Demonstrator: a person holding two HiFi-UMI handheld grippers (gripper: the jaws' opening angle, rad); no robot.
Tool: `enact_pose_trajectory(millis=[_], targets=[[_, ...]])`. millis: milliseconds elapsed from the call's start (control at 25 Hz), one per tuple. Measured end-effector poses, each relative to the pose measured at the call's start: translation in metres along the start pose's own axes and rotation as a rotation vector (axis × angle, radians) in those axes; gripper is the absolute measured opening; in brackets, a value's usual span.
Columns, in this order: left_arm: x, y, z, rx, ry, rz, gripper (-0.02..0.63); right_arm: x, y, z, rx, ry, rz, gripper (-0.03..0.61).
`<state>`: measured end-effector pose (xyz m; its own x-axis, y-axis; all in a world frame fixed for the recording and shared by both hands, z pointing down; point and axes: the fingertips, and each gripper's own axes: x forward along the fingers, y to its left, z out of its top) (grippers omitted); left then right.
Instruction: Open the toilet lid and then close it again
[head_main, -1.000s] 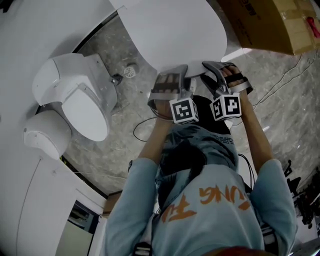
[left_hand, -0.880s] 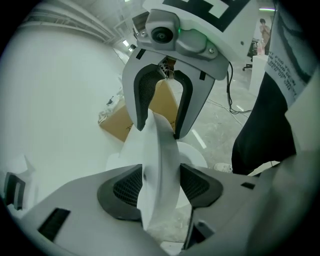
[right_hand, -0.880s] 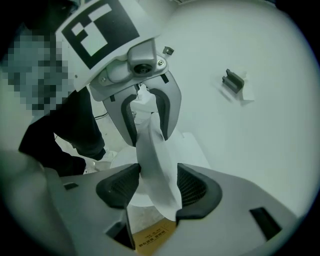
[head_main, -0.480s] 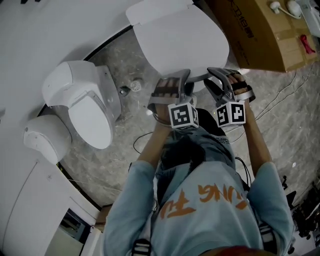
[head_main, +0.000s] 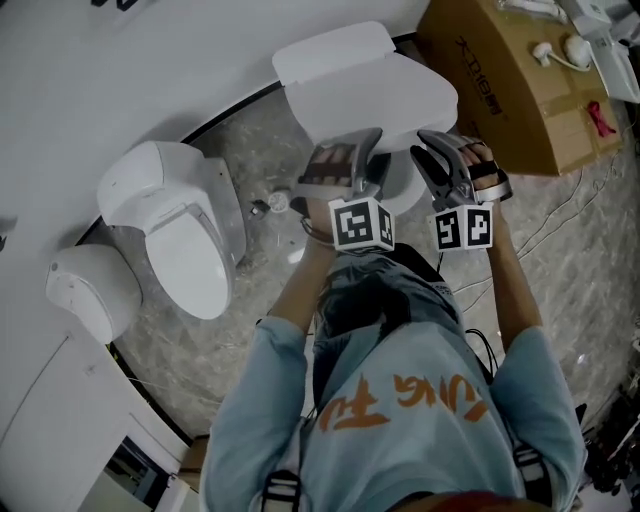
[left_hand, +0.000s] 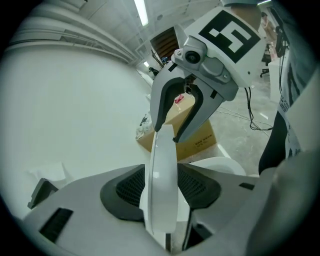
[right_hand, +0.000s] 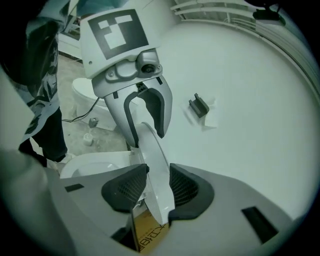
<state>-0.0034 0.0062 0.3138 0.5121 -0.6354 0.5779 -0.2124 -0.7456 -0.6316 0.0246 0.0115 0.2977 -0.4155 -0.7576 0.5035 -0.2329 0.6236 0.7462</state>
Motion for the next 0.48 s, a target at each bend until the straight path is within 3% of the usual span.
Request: enact_pose_trajectory(millis=[200, 480], targets=[[0.001, 0.052, 0.0, -0.007, -0.035, 0.046, 0.222, 0.019, -0.041, 0.014, -0.047, 0.022, -0.089, 0.129], [0.01, 0.12, -0.005, -0.011, -0.076, 0.085, 0.221, 0.046, -0.096, 0.03, 0.004, 0.038, -0.152, 0.12]])
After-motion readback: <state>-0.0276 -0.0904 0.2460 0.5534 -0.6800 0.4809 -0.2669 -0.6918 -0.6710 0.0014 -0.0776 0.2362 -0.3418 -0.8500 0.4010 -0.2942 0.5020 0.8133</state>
